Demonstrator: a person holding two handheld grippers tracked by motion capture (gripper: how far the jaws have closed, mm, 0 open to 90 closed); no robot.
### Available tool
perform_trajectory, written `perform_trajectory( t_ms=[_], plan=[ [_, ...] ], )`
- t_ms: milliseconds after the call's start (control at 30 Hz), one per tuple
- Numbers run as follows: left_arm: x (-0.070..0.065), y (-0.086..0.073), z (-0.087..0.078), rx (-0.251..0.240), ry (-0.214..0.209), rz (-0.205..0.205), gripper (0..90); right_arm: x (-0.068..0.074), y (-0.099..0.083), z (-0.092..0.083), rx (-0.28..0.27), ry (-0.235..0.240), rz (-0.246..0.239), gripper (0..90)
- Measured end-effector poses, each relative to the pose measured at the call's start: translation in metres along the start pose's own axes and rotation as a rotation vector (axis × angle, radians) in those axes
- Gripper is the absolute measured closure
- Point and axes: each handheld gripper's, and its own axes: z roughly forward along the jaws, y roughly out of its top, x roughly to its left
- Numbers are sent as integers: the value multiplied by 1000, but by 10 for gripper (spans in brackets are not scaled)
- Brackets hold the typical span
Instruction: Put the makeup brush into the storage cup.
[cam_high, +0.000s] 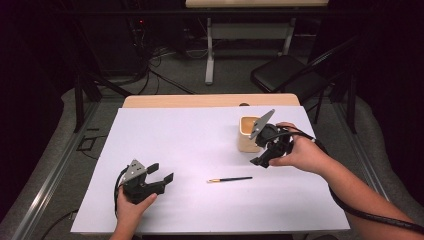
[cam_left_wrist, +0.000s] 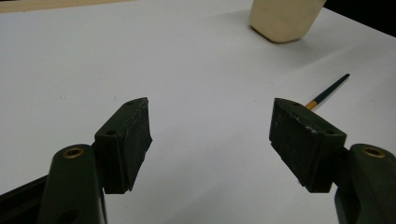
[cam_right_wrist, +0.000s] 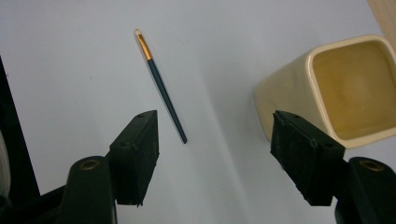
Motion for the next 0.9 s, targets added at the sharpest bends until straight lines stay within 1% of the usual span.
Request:
perform_trajectory(
  t_ms=[33,100,200,267,300,333,367,400,467,567,600,633,667,767,833,900],
  plan=[
    [0,0,0,0,0,0,292,0,0,0,0,0,0,322],
    [0,0,0,0,-4,-1,292,1,9,5,32,9,-35,322],
    [0,0,1,0,-5,0,292,3,18,12,55,27,-56,319],
    [0,0,1,0,-6,0,292,3,20,15,55,35,-61,317],
    [1,0,0,0,-6,0,292,4,23,17,70,35,-75,315],
    [1,0,0,0,-7,-2,292,5,27,21,82,46,-79,314],
    [1,0,0,0,-7,-2,292,5,27,21,82,46,-79,314],
    [1,0,0,0,-8,-3,292,6,29,23,96,49,-85,314],
    [1,0,0,-1,-8,-2,292,7,32,27,90,58,-102,314],
    [1,0,1,-1,-9,-3,292,8,37,32,105,65,-124,315],
    [1,0,1,1,-8,-3,292,8,39,34,97,72,-134,318],
    [1,0,1,1,-8,-3,292,8,39,34,97,72,-134,318],
    [1,0,1,1,-8,-1,292,8,42,36,105,76,-146,327],
    [1,0,1,2,-8,-1,292,9,46,37,111,79,-147,339],
    [1,0,1,1,-8,-3,292,9,49,39,106,83,-170,344],
    [1,0,1,0,-10,-5,292,12,55,40,118,78,-187,360]
  ],
)
